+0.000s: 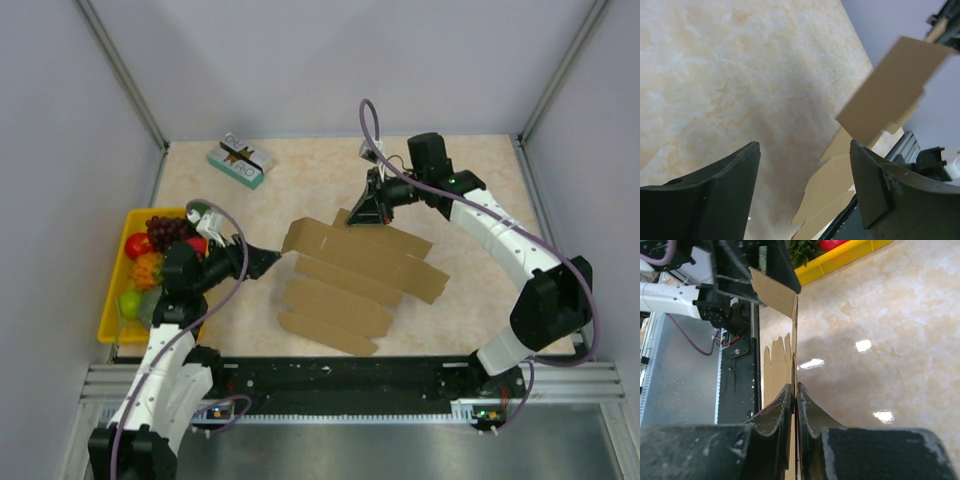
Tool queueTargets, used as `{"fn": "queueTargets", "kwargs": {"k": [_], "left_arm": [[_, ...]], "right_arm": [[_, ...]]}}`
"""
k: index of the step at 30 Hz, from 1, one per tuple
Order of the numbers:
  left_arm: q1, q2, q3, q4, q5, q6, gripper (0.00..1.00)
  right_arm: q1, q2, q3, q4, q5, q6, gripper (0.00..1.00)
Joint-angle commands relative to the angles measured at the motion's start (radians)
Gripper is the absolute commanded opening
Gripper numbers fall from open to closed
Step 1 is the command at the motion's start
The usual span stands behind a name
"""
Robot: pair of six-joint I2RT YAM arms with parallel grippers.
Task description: Fold the paper box
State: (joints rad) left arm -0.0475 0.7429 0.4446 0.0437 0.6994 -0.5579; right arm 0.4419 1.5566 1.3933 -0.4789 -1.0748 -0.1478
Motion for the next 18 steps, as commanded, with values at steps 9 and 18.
{"fn": "queueTargets", "kwargs": {"k": [9, 18], "left_arm": [[-0.08, -0.143, 0.043, 0.253, 0.125, 0.013, 0.98], [-0.376, 0.062, 0.268, 0.001, -0.26, 0.323, 0.95]], "right_arm": [[-0.006, -0.069, 0.006, 0.071, 0.013, 0.103, 0.1], [-0.006, -0.069, 0.004, 0.089, -0.033, 0.123, 0.11]]}}
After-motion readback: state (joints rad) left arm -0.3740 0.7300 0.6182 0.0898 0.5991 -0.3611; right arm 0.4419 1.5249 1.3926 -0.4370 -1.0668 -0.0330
